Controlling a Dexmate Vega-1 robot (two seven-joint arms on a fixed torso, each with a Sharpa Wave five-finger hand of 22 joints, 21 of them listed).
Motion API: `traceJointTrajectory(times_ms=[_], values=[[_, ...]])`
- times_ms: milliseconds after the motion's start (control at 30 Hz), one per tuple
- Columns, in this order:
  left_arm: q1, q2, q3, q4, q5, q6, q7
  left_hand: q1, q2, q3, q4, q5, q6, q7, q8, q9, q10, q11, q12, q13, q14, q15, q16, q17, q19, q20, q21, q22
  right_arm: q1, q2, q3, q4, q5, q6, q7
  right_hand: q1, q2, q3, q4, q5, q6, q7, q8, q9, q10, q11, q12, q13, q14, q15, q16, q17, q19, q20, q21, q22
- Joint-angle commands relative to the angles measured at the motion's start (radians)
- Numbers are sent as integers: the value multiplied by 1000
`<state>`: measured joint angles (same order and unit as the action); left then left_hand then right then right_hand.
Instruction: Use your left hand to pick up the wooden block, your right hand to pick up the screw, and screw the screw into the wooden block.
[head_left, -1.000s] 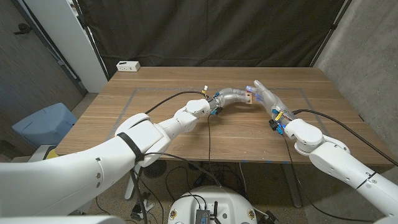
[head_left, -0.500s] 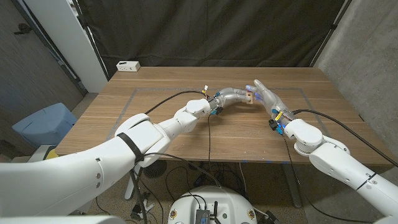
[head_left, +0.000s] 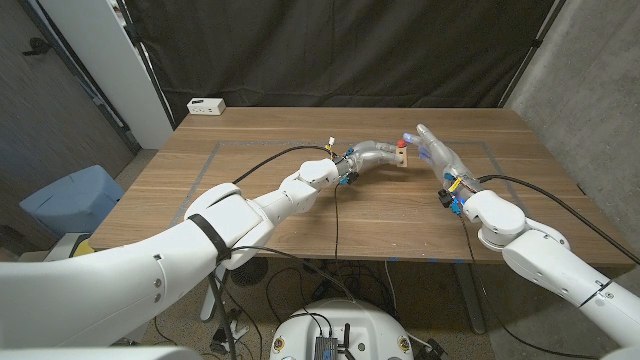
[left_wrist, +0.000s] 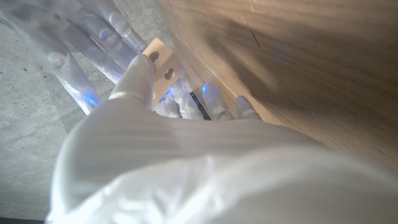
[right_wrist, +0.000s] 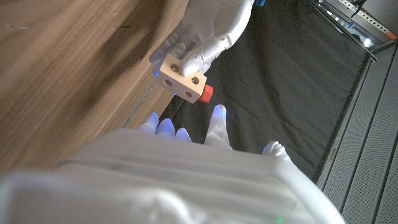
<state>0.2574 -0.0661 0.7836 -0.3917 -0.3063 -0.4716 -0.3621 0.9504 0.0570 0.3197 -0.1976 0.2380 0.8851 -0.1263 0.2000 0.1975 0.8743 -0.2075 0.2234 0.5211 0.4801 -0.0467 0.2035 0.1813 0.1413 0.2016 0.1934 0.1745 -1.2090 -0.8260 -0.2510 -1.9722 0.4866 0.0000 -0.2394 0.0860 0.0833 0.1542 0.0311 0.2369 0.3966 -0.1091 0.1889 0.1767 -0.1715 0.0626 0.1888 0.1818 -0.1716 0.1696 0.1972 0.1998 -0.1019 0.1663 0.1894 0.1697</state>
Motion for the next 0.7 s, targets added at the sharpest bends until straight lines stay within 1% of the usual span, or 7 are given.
traceJointTrajectory(times_ms=[33,67,367,700], values=[[-2,1,1,-4,3,-3,2,-16,25,51,41,9,11,-2,4,6,11,-3,3,4,-1,-26,1,4,5,4,3,3,2,-7,15,12,4,-6,10,-4,6,1,4,6,-2,1,-5,1,-82,4,4,0,-172,-5,8,3,-3,0,5,4],[-1,2,1,-5,2,-3,0,-16,25,52,41,9,11,1,4,6,11,0,3,4,-1,-26,1,4,5,5,3,3,4,-5,15,14,8,-11,8,-4,6,1,4,6,-5,0,-6,1,-82,5,4,0,-172,-4,8,3,-3,-1,4,4],[5,15,2,-22,9,-11,0,-15,25,52,41,9,10,-1,4,6,10,-2,3,5,-1,-25,1,4,4,6,2,3,39,0,-3,47,15,-21,35,-4,3,1,4,7,-11,2,-7,1,-84,4,3,0,-175,-2,7,2,-4,2,4,4],[-1,11,1,-15,8,-6,-1,-17,25,52,42,9,12,1,5,6,12,-1,4,5,-1,-26,0,3,4,5,2,3,67,7,-22,73,21,-26,50,-5,2,0,4,8,-11,2,-7,1,-86,6,2,0,-176,-2,6,2,-6,2,3,4]])
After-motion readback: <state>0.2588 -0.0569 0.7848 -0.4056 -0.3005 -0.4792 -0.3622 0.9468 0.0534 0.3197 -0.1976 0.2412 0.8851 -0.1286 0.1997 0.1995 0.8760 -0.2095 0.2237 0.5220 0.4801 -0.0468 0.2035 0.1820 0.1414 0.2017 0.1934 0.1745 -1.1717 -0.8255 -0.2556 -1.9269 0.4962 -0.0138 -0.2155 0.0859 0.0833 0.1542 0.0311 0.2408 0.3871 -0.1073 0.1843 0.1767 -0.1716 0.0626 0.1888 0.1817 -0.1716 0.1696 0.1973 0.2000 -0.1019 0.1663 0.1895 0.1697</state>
